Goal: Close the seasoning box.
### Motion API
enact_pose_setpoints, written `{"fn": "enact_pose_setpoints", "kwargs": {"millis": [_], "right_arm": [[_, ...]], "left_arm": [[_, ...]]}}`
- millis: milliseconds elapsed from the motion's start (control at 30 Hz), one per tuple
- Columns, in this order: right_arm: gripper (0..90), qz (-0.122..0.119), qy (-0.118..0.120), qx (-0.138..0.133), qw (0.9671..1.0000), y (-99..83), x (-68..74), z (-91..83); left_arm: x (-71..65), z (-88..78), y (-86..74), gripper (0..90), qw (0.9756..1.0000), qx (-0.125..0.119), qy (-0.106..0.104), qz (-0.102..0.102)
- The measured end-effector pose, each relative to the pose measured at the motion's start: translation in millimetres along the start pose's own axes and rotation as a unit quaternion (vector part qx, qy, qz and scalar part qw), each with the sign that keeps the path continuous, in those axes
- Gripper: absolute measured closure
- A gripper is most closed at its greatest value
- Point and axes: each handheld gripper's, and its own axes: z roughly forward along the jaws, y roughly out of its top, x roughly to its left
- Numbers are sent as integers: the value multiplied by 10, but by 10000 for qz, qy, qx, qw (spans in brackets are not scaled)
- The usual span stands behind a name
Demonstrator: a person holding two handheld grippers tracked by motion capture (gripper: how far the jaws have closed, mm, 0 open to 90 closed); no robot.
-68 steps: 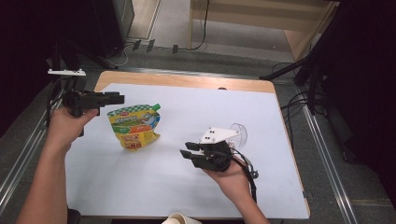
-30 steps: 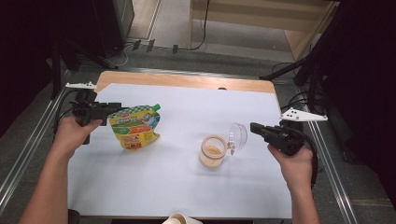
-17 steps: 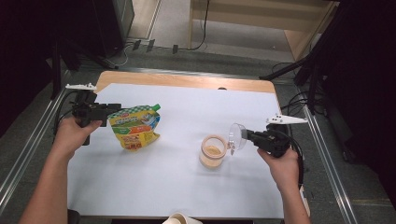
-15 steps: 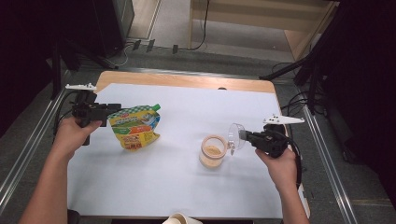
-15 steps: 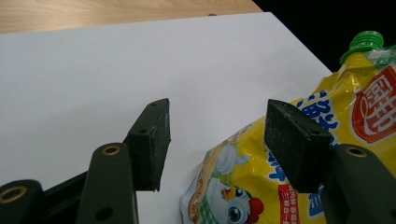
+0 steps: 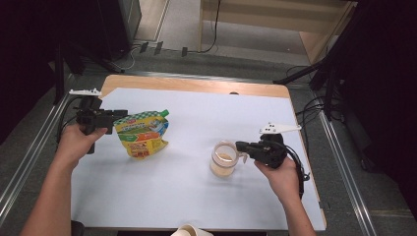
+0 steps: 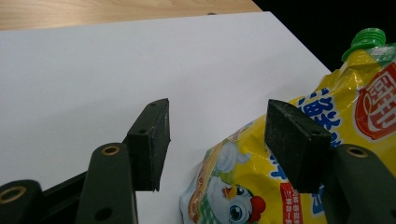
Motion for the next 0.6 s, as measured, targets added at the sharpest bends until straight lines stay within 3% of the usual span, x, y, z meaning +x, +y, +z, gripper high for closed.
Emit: {"fn": "enact_pose_setpoints", "kwargs": {"millis": [133,300,600], "right_arm": [[865,-130,53,53,9999,6,66,62],[720,-351,-125,-65,9993,16,54,2],[570,-75,-601,-525,9968,-73,-244,-275]], "left_arm": [[-1,-1,-1,413,10000,1,13,-7],[1,-16,-2,406,10000,-34,56,-2],[14,-30,-37,381,9998,-44,106,-156]]}}
